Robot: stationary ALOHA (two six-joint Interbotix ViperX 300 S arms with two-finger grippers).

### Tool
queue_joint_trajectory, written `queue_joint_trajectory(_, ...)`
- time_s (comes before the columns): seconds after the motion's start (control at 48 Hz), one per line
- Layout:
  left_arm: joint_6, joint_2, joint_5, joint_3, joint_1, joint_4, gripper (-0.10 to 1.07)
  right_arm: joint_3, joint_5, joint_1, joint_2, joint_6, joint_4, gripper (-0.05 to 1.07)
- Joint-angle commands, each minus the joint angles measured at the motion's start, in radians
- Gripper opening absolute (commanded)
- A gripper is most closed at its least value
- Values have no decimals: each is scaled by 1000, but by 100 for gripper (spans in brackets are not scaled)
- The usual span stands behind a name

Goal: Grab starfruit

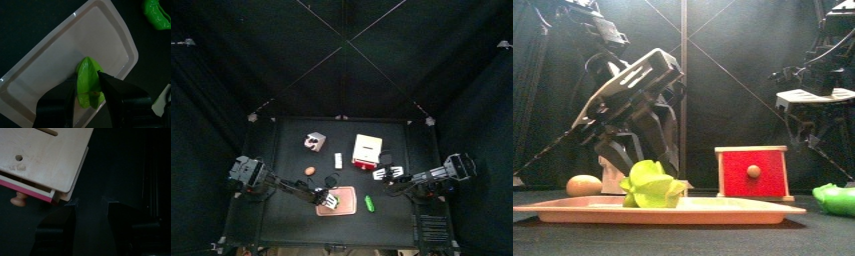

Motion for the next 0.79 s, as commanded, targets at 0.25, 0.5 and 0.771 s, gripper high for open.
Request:
queue_joint_trajectory(0.25,2,-58,-3,2,2,2,67,-6,2,-2,-23,0,-3,79)
queue_joint_trajectory(0.5,2,-52,-3,3,2,2,67,-8,2,-2,-23,0,-3,79)
queue_joint_trajectory(0.771,2,-49,-3,3,2,2,67,-8,2,3,-25,0,-3,79)
